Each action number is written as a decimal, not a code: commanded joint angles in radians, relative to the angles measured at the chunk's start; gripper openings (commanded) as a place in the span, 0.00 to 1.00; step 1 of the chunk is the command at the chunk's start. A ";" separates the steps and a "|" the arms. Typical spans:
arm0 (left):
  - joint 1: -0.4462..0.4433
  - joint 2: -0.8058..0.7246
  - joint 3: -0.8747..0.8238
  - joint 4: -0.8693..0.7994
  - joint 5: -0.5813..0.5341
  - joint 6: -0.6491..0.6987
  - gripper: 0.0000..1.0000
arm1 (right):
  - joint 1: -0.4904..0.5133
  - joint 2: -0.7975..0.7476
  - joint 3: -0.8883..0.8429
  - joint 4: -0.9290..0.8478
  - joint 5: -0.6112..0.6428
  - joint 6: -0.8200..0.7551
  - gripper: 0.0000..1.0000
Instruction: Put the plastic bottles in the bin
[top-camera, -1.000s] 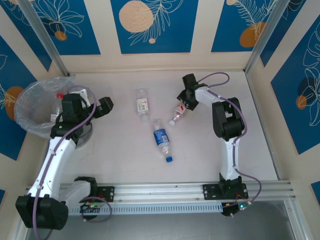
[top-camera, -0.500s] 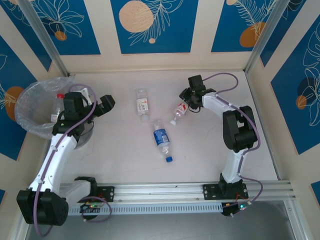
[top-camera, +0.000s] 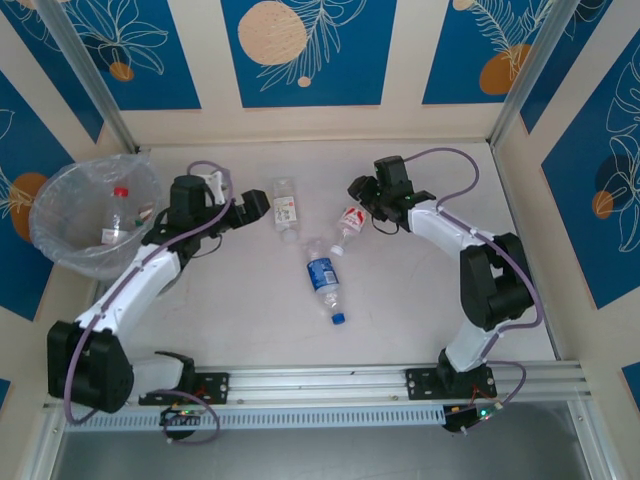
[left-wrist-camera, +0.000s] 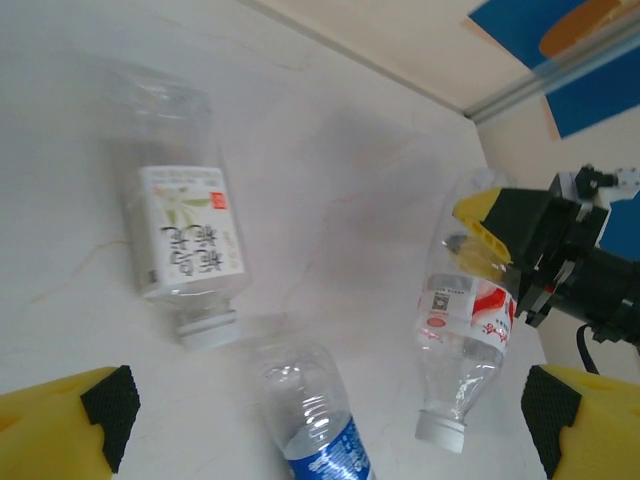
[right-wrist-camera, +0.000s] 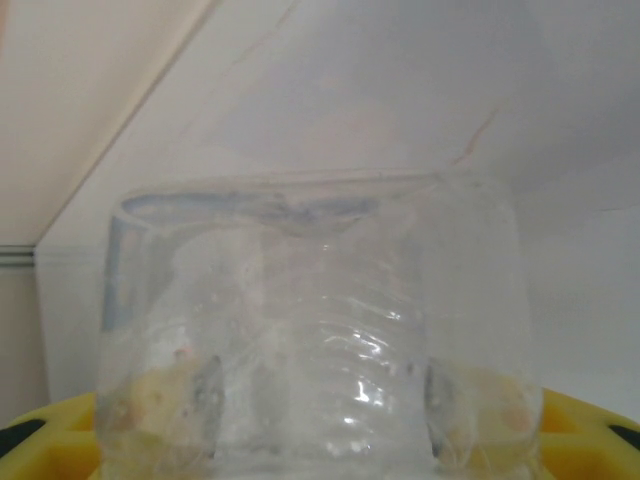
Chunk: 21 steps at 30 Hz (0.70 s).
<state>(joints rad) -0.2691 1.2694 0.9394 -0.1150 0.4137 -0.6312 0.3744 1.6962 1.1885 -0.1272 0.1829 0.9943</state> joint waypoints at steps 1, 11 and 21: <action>-0.053 0.052 0.017 0.136 0.113 -0.001 0.99 | 0.023 -0.054 -0.029 0.096 -0.044 0.008 0.54; -0.180 0.221 0.068 0.188 0.219 0.101 0.99 | 0.086 -0.114 -0.072 0.189 -0.082 0.024 0.54; -0.307 0.286 0.138 0.072 0.034 0.265 0.99 | 0.140 -0.141 -0.087 0.151 -0.050 0.004 0.55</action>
<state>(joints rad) -0.5365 1.5402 1.0325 -0.0261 0.4919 -0.4450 0.4976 1.5864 1.1145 0.0128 0.1352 0.9905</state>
